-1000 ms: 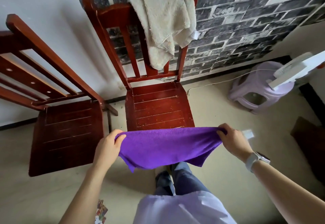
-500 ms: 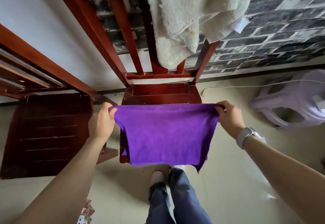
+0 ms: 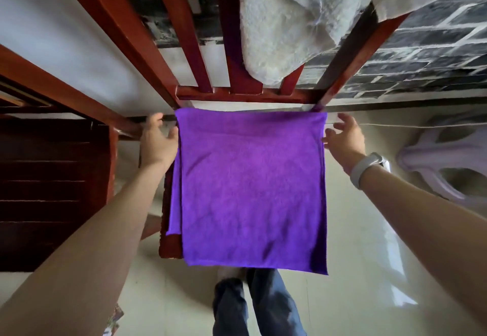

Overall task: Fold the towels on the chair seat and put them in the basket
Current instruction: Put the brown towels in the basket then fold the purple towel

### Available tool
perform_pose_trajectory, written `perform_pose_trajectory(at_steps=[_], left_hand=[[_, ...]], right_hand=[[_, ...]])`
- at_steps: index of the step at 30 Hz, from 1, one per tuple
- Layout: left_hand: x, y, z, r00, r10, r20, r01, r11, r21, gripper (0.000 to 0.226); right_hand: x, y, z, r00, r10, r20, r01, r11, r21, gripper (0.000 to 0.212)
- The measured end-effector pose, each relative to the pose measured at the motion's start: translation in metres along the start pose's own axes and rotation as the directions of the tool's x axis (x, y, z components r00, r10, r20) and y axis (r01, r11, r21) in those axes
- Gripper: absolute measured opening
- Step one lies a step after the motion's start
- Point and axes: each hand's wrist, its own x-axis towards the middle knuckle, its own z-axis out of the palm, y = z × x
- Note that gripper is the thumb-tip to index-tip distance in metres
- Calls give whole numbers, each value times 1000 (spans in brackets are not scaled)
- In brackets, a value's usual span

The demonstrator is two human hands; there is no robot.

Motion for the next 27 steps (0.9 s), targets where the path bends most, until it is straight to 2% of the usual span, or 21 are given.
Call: perform_pose_trajectory(at_steps=[2, 5, 9, 11, 15, 19, 23, 26, 27], left_hand=[[-26, -23, 4, 999, -51, 10, 50, 997, 64, 36], [-89, -65, 9, 974, -225, -18, 226, 969, 99, 28], [-167, -120, 13, 902, -431, -16, 428, 890, 156, 27], [-191, -138, 13, 869, -494, -1, 486, 855, 181, 27], [-205, -154, 16, 849, -522, 78, 508, 848, 150, 20], [-199, -157, 18, 848, -522, 91, 508, 849, 147, 22], [-195, -162, 10, 893, -438, 108, 403, 882, 244, 19], [-195, -160, 11, 902, -411, 130, 384, 903, 190, 23], [-195, -160, 13, 905, -403, 134, 376, 908, 186, 23]], right_hand=[[-15, 27, 4, 999, 23, 23, -20, 994, -112, 45], [-55, 80, 7, 987, 146, 62, -134, 978, -160, 45], [-110, 143, 15, 911, 388, 141, -358, 912, -202, 51], [-131, 165, 21, 884, 445, 141, -403, 881, -248, 47], [-157, 189, 27, 890, 454, 34, -420, 847, -327, 25], [-164, 192, 27, 905, 424, -15, -401, 844, -356, 18], [-165, 188, 26, 885, 454, 98, -396, 847, -355, 20], [-165, 186, 25, 876, 451, 171, -370, 855, -363, 6], [-165, 185, 26, 875, 446, 188, -363, 861, -356, 10]])
